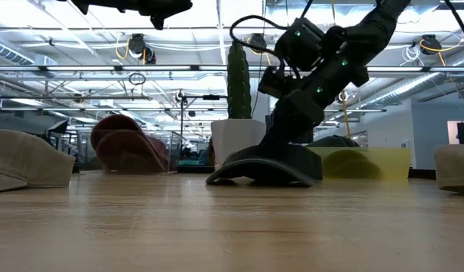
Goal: Pick & Place hat
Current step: Put the black cap into the yellow bin
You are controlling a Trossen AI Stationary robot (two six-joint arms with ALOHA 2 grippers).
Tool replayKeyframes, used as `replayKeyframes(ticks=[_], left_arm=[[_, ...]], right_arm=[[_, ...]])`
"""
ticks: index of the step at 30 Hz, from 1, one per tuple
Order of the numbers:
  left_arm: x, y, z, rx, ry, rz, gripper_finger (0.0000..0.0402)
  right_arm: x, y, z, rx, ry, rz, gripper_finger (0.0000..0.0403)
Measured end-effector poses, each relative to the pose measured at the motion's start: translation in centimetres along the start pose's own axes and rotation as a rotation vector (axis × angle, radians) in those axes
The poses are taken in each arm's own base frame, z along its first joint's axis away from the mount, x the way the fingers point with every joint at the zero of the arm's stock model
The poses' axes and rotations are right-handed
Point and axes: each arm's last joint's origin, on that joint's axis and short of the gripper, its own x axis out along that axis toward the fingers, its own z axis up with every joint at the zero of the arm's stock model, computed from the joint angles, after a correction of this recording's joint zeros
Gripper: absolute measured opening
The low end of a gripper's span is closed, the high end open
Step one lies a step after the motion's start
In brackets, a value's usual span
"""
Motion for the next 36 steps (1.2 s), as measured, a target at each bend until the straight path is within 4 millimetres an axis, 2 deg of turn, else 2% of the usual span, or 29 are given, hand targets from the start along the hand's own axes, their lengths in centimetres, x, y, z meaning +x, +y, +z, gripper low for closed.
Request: replayKeyframes(ticks=[4,11,16,20,25,32,36], left_arm=[[0.0,0.1,0.0,0.008,0.006,0.026,0.0090],[0.0,0.3,-0.1,0.008,0.017,0.076,0.0090],[0.0,0.3,-0.1,0.008,0.015,0.077,0.0090],[0.0,0.3,-0.1,0.010,0.014,0.076,0.0090],[0.0,0.3,0.0,0.012,0.007,0.078,0.0090],[0.0,0.3,0.0,0.010,0.014,0.077,0.0090],[0.0,0.3,-0.1,0.015,0.014,0.077,0.0090]], right_arm=[[-3.2,0.1,1.1,-0.065,-0.012,-0.001,0.0005],[-11.5,-0.4,2.3,-0.098,-0.062,-0.037,0.0003],[-16.8,-1.6,1.3,-0.127,-0.034,-0.205,0.0002],[-19.5,-2.9,1.0,-0.152,0.077,-0.327,0.0001],[-20.8,-4.7,1.4,-0.207,0.152,-0.349,0.0001],[-19.6,-7.4,0.5,-0.449,0.324,-0.311,0.0001],[-18.9,-9.4,-0.1,-0.466,0.363,-0.293,0.0000]])
